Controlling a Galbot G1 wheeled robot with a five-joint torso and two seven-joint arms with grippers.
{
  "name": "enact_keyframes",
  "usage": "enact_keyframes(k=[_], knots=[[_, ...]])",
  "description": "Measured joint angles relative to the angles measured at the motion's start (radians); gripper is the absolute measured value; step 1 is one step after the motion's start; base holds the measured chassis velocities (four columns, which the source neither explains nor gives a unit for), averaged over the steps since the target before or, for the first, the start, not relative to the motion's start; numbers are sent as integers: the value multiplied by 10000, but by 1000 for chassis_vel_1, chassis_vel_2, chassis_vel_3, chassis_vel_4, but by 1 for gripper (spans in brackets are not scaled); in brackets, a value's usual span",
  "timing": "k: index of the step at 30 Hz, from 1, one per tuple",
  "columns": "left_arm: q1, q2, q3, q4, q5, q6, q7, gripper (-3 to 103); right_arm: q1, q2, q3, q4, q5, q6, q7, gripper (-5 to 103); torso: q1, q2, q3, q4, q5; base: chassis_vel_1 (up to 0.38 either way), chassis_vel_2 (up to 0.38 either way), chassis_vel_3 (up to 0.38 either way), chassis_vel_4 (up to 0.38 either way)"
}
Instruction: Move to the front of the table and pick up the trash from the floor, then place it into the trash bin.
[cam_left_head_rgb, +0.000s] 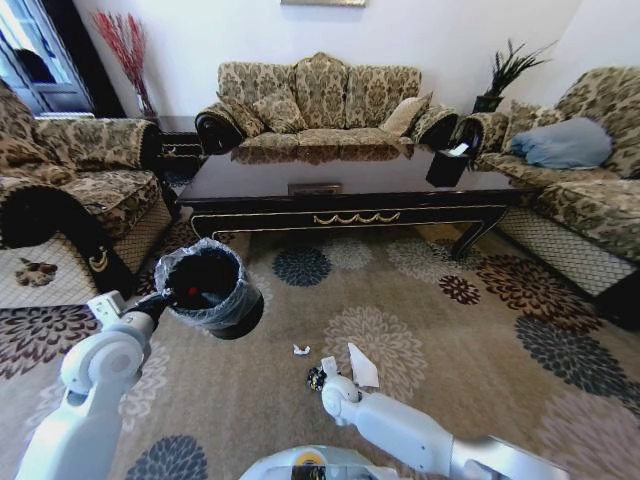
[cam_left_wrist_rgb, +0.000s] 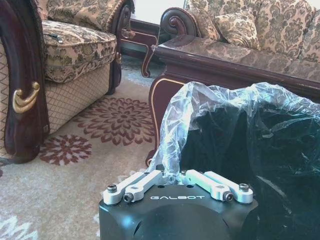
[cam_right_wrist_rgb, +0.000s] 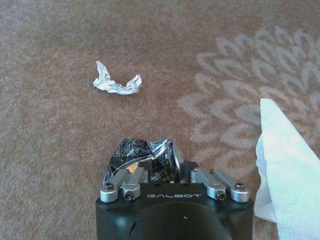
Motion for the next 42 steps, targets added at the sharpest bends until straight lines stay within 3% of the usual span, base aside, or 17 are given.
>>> enact_keyframes(k=[1, 5, 7, 16, 20, 25, 28, 31, 39, 42], knots=[[0, 0, 0, 0, 0, 0, 0, 3, 0, 0, 0, 0, 0, 0, 0, 37, 0, 0, 0, 0, 0, 0, 0, 0, 0], [94, -16, -16, -68, 44, -12, 2, 3, -43, -197, 46, 254, -125, 126, -44, 16, 0, 0, 1, 1, 1, 0, 0, 0, 0], [109, -22, -16, -79, 60, -16, 4, 3, -52, -301, 99, 366, -158, 157, -42, 14, 0, -1, 1, -1, 0, 0, 0, 0, 0], [119, -88, 147, -40, 193, -52, 15, 3, 349, -1066, 775, 1689, -250, 408, -88, 13, 0, -1, 2, -1, 0, 0, 0, 0, 0], [81, -163, 340, 89, 272, -69, 16, 3, 905, -1408, 1289, 2269, -291, 768, -456, 13, 0, -1, 2, 0, -1, 0, 0, 0, 0], [60, -269, 666, 62, 288, -69, 12, 3, 1647, -1621, 2004, 2492, -63, 1532, -1090, 13, 1, -1, 2, 0, 0, 0, 0, 0, 0], [52, -301, 960, 139, 276, -64, 10, 3, 2109, -1647, 2557, 2583, -200, 2506, -1889, 13, 1, 0, 1, 0, 2, 0, 0, 0, 0], [-16, -309, 1127, 294, 214, -33, 1, 3, 2329, -1684, 2745, 2664, -398, 2974, -2402, 13, 1, -1, 2, 1, -1, 0, 0, 0, 0], [-319, -283, 1625, 783, -61, 35, -11, 3, 2936, -1734, 2795, 2857, -494, 4020, -3489, 13, 1, 0, 2, -1, 0, 0, 0, 0, 0], [-626, -254, 1969, 1103, -80, 24, 85, 3, 3216, -1574, 2547, 2929, -518, 4841, -4100, 13, 1, -1, 2, 0, -1, 0, 0, 0, 0]])
